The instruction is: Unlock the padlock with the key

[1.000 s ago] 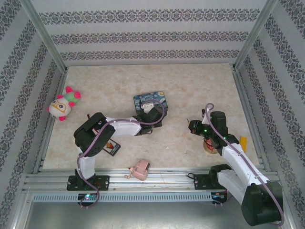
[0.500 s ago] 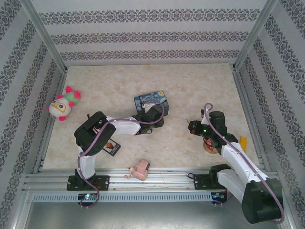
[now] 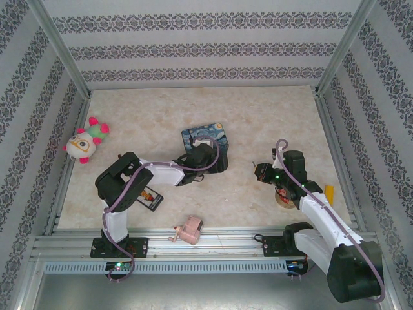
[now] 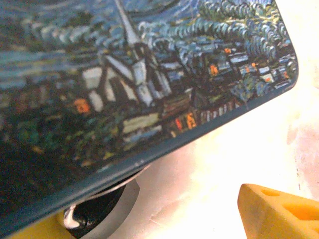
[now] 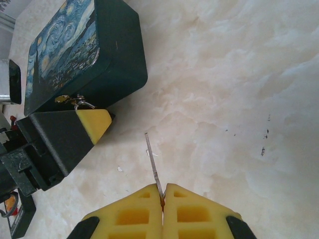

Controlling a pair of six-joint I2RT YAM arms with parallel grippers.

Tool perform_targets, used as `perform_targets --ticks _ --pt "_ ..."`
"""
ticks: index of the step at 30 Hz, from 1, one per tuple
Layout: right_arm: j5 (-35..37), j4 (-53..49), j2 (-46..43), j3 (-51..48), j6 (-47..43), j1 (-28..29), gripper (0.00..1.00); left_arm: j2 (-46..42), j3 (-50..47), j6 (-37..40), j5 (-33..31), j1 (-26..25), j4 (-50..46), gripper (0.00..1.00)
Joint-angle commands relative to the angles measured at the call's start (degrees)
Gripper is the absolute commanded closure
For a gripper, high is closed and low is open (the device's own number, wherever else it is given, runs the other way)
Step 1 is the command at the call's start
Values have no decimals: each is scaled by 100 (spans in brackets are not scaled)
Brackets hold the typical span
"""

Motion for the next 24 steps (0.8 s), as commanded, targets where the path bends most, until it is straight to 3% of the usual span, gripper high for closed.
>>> perform_targets --ticks 1,8,14,19,24 --pt "111 -69 -2 123 -123 84 100 -80 -244 193 59 193 219 20" --pt "131 -79 -28 150 -118 83 100 41 -408 228 -206 224 491 39" --pt "144 -78 -28 146 -128 81 100 205 -453 254 -345 224 788 48" --pt "144 -86 53 195 -153 85 100 263 -445 291 -372 224 958 68" --pt "164 -71 34 160 -133 93 100 170 -418 336 -260 224 974 81"
